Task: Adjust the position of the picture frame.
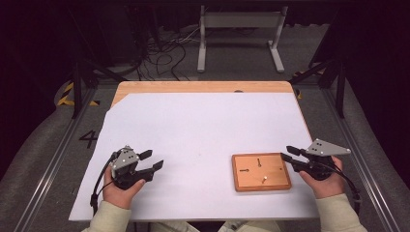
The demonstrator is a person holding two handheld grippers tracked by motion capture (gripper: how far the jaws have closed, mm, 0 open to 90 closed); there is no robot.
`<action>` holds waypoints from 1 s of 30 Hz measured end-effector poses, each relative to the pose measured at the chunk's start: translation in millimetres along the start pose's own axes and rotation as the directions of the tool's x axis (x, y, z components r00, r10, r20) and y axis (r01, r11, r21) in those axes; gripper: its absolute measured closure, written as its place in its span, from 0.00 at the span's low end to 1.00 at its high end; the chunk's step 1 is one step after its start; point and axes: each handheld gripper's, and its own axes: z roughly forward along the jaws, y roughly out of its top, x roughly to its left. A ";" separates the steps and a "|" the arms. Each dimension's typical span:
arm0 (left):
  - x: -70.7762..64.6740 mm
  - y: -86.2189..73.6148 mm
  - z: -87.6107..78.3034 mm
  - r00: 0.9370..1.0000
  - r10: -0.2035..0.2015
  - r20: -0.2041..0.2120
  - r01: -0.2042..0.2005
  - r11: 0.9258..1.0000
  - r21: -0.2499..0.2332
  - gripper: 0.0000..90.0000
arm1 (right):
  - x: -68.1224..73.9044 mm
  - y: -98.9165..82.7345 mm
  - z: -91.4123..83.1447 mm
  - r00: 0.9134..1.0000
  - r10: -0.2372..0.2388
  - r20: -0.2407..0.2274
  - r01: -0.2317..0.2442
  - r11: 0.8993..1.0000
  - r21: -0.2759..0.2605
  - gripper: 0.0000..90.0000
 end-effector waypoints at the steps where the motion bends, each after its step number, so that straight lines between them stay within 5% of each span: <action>1: 0.0 0.0 0.0 1.000 0.000 0.000 0.000 1.000 0.000 0.46 | 0.0 0.0 0.0 1.000 0.000 0.000 0.000 1.000 0.000 0.70; 7: -1.0 0.9 1.7 1.000 -0.008 0.005 0.008 1.000 -0.001 0.46 | -0.2 4.5 -6.8 1.000 -0.007 0.019 0.006 0.999 0.051 0.73; 12: -4.1 3.6 3.1 1.000 0.022 0.008 -0.022 1.000 0.011 0.45 | -1.8 8.1 -14.7 0.999 -0.013 0.031 0.010 0.994 0.105 0.78; 23: -7.5 7.1 8.1 0.999 0.029 0.039 -0.030 0.999 0.023 0.45 | -3.7 1.5 -21.6 0.997 0.005 0.080 -0.026 0.965 0.262 0.98; 30: -7.8 8.9 11.5 0.998 0.035 0.048 -0.036 0.999 0.029 0.45 | -6.7 -10.2 -21.7 0.992 0.033 0.122 -0.071 0.947 0.313 1.00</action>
